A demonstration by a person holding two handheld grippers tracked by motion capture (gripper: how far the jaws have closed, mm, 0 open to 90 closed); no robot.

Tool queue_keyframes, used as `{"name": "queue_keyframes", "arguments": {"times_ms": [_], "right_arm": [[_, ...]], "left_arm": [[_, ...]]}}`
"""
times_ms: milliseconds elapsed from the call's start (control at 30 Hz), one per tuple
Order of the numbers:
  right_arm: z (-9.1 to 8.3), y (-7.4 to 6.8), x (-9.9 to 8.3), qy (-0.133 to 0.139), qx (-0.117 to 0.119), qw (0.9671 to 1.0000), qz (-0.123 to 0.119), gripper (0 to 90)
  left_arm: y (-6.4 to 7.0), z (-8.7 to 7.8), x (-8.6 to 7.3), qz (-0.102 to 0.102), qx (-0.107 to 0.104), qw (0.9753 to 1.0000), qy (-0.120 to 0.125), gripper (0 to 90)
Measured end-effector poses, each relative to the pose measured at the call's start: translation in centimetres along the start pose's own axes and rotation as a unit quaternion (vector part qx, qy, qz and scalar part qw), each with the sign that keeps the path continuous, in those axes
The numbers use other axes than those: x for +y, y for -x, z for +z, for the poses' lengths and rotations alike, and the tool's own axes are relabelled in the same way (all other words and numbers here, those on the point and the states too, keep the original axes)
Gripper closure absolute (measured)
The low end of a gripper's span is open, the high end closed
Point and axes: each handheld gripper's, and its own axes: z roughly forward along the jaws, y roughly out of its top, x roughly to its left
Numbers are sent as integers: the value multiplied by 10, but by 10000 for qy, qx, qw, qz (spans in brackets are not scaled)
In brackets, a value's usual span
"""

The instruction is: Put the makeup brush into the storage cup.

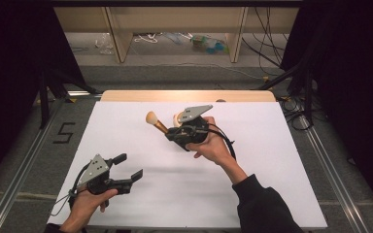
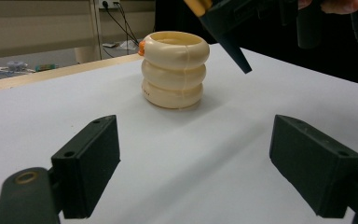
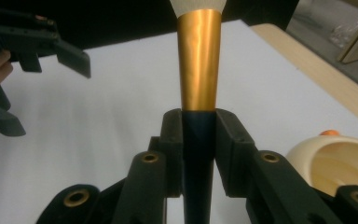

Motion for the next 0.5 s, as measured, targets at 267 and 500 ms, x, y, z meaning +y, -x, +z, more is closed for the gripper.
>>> {"name": "queue_keyframes", "arguments": {"times_ms": [267, 500], "right_arm": [[-22, 13, -9, 365, -201, 9990, 135, 747], [-34, 19, -10, 685, -349, 9967, 274, 747]], "left_arm": [[-1, 2, 0, 76, 6, 10000, 37, 160], [-1, 2, 0, 120, 4, 9999, 27, 160]]}}
